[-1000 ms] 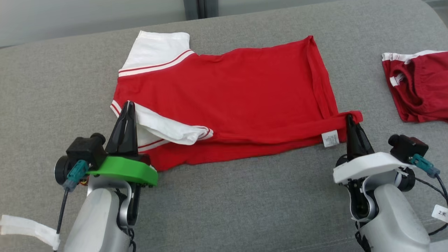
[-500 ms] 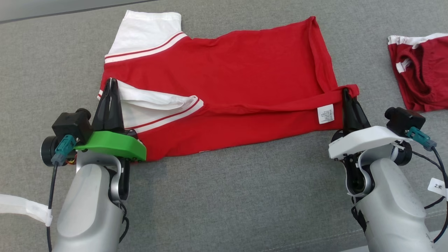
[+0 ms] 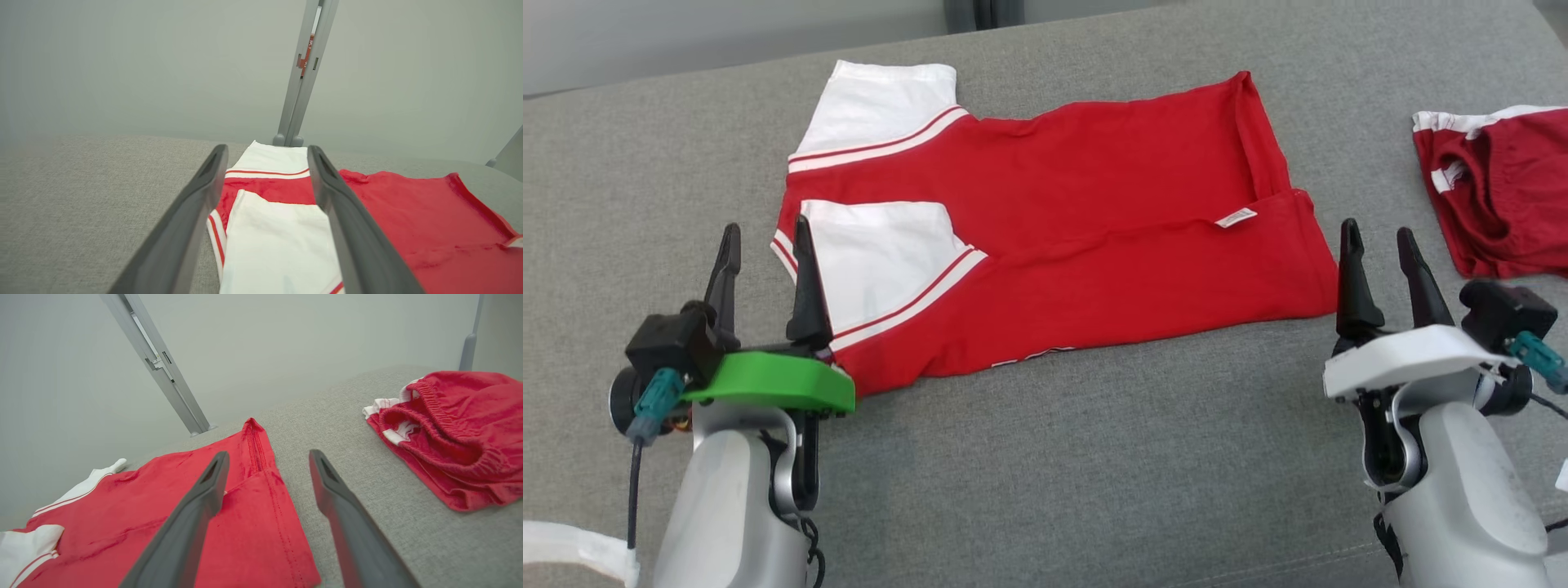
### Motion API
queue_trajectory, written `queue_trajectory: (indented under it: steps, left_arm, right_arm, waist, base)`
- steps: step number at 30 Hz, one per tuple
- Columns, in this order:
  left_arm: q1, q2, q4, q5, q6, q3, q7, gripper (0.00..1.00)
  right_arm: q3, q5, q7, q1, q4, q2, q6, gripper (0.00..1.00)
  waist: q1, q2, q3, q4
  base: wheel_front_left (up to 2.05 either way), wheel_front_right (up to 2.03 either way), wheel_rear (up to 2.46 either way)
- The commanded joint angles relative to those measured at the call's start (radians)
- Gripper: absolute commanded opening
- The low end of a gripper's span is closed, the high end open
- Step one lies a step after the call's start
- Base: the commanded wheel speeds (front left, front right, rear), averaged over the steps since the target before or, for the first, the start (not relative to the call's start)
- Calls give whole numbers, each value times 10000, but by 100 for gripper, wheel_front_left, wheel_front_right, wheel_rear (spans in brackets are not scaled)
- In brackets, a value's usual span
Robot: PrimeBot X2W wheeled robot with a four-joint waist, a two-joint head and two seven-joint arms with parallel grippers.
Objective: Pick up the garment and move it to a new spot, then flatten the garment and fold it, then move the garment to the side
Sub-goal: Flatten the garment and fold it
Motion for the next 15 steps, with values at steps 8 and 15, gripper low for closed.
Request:
queue_trajectory:
  steps: [8,15]
  left_arm:
    - [1678,279,-12,-253,-94,180,538,100]
    - [2235,317,-17,-744,-62,20,2486,100]
  right_arm:
    - [-427,-1119,-28,1305,67,-19,-13,100]
    - [-458,-1498,91,1378,127,-22,-13,100]
  waist:
    - [0,0,-720,179]
    - [0,0,-679,168]
  base:
    - [0,0,0]
    - [0,0,0]
